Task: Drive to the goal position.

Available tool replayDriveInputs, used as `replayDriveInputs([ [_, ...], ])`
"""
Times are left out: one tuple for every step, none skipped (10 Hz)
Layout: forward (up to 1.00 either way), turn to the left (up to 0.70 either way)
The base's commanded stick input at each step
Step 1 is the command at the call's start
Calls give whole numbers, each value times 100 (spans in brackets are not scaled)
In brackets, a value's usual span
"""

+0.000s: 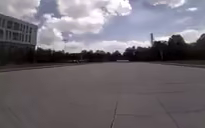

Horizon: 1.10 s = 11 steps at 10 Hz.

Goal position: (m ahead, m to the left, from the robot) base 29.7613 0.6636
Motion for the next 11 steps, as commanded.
replayDriveInputs([
  [70,0],
  [70,0],
  [70,0],
  [70,0],
  [70,0],
  [70,0],
  [70,0],
  [70,0],
  [70,0],
  [70,0],
  [70,0],
])
